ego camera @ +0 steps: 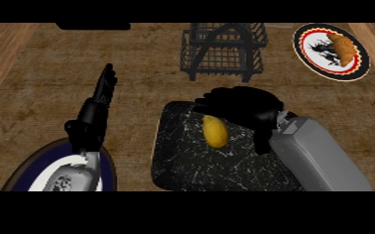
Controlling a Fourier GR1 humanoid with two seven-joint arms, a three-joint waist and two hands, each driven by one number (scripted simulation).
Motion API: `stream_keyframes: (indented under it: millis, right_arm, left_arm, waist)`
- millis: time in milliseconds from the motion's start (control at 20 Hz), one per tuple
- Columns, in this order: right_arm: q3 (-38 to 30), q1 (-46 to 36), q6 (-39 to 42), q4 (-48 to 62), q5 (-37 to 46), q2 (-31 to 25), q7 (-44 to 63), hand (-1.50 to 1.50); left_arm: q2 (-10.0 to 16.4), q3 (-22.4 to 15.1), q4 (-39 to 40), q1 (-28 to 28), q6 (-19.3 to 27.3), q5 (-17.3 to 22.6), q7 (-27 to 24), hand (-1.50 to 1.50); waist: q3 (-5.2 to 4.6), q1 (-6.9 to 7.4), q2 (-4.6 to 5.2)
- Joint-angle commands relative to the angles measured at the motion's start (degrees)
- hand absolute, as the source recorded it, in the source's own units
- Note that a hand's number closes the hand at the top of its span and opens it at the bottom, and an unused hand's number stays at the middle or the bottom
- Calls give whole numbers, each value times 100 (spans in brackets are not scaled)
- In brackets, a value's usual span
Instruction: Pick the lemon from the tray and place it in the tiered basket
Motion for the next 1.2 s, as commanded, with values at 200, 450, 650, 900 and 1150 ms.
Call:
stream_keyframes:
  millis: [200, 450, 650, 900, 1150]
  right_arm:
    - [-7, 38, -380, 682, 450, 243, -434, -150]
    - [-172, 117, -250, 595, 560, 233, -580, -150]
    - [65, 180, -349, 723, 753, 758, -303, -150]
    - [-80, 325, -339, 767, 874, 695, -531, -150]
    - [-279, 116, -684, 1305, 969, 993, -619, -150]
  left_arm:
    - [-52, 218, 377, -114, -149, 63, -189, 0]
    - [-133, 160, 316, -140, -9, -199, -125, 0]
    - [1, 291, 6, -74, -220, -37, 58, 0]
    - [-162, 171, -74, 197, -157, -146, -150, 0]
    - [-97, 123, -138, 342, -283, -218, -175, 0]
  waist:
    - [0, -6, 6]
    - [1, -12, 2]
    - [1, -4, 0]
    - [0, -5, 0]
    - [0, 4, 3]
